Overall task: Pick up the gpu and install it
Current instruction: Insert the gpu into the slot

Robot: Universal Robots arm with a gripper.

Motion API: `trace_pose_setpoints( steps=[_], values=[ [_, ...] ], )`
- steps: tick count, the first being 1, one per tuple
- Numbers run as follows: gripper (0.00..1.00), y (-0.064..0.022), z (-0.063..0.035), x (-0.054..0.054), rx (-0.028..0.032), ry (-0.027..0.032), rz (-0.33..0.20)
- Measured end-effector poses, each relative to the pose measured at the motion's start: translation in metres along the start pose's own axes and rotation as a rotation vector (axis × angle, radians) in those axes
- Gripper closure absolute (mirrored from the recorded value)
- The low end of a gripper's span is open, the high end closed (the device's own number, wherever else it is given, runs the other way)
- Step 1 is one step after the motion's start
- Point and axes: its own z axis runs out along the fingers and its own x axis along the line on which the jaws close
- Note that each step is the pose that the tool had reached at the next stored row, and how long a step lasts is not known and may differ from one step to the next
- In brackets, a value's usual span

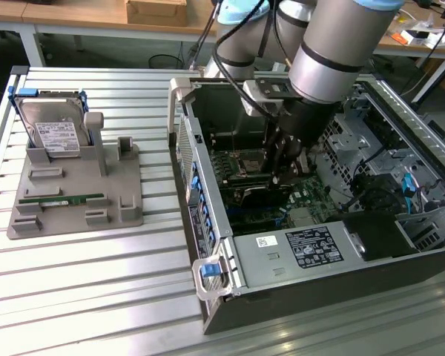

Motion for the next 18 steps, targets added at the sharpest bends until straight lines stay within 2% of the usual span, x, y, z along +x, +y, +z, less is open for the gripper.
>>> trace_pose_setpoints(
  steps=[1,4,6,7,8,9,11,16,18],
  values=[
    [0.6,0.0006,-0.0112,0.0,0.0,0.0002,0.0],
    [0.62,0.001,-0.0209,0.001,0.0,0.0001,0.0],
    [0.75,0.0014,-0.0278,0.001,0.0,0.0001,0.0],
    [0.89,0.0017,-0.0381,0.001,0.0006,0.0007,-0.023],
    [0.89,0.001,-0.0383,0.001,0.0005,0.0031,-0.059],
    [0.89,0.0001,-0.0383,-0.002,-0.0003,0.0036,-0.071],
    [0.89,0.0001,-0.038,-0.01,-0.0015,0.0036,-0.072],
    [0.89,0.0002,-0.0381,-0.01,-0.0014,0.0036,-0.072],
    [0.89,0.0039,-0.037,-0.01,-0.0014,0.0034,-0.073]
  ],
)
